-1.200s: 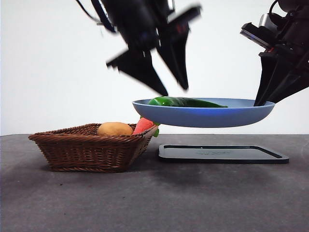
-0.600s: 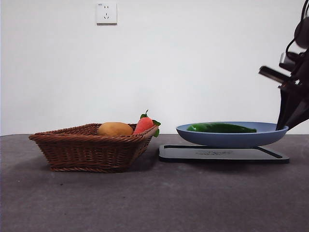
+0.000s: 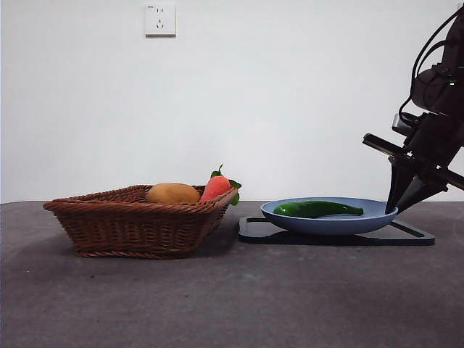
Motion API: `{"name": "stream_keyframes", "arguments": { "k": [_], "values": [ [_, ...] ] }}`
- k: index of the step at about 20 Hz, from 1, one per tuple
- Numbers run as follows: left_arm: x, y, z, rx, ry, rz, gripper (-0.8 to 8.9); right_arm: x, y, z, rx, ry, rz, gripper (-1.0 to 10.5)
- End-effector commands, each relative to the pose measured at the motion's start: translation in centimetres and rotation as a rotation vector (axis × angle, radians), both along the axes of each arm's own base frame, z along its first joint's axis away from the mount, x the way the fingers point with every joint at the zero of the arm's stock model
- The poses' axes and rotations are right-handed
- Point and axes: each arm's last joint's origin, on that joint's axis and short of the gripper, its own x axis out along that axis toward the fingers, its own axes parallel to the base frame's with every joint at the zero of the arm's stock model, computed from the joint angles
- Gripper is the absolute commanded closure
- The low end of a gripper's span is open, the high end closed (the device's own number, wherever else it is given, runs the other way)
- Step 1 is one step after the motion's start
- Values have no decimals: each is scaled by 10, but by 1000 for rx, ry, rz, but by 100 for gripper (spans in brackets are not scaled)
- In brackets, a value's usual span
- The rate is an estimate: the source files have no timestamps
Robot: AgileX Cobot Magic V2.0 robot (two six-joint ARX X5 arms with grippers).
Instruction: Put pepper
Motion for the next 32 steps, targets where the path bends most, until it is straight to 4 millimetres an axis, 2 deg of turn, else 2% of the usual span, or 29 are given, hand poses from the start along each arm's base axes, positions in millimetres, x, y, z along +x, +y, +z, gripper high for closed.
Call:
{"name": "stream_keyframes", "arguments": {
  "k": [1, 6, 9, 11, 13, 16, 19, 21, 23, 24, 28, 32],
  "values": [
    [1, -2, 5, -10, -22, -9, 591, 8, 0, -6, -28, 0, -21, 944],
    [0, -2, 5, -9, -17, -8, 591, 8, 0, -8, -27, 3, -20, 925],
    [0, -2, 4, -6, -14, -7, 591, 8, 0, -8, -26, 4, -19, 772],
    [0, -1, 4, -1, -9, -6, 591, 7, 0, -4, -26, -1, -20, 731],
    [0, -1, 3, 13, -4, 7, 591, 1, -1, 11, -30, -18, -11, 726],
    [0, 0, 1, 34, 1, 23, 591, -20, -3, 58, -46, -86, 20, 726],
    [-1, 1, -1, 61, 11, 39, 591, -64, 2, 118, -32, -165, 109, 727],
    [-1, 1, -2, 67, 11, 33, 591, -104, 10, 155, -52, -212, 172, 728],
    [-1, 1, -2, 81, 1, 24, 591, -147, 16, 184, -67, -234, 231, 728],
    [-1, 1, -2, 83, 4, 23, 593, -175, 19, 198, -73, -246, 264, 728],
    [-1, 2, -2, 101, -7, 13, 593, -255, 22, 227, -87, -299, 349, 728],
    [0, 1, -4, 113, 7, 12, 595, -305, 17, 242, -96, -428, 354, 728]
  ]
}}
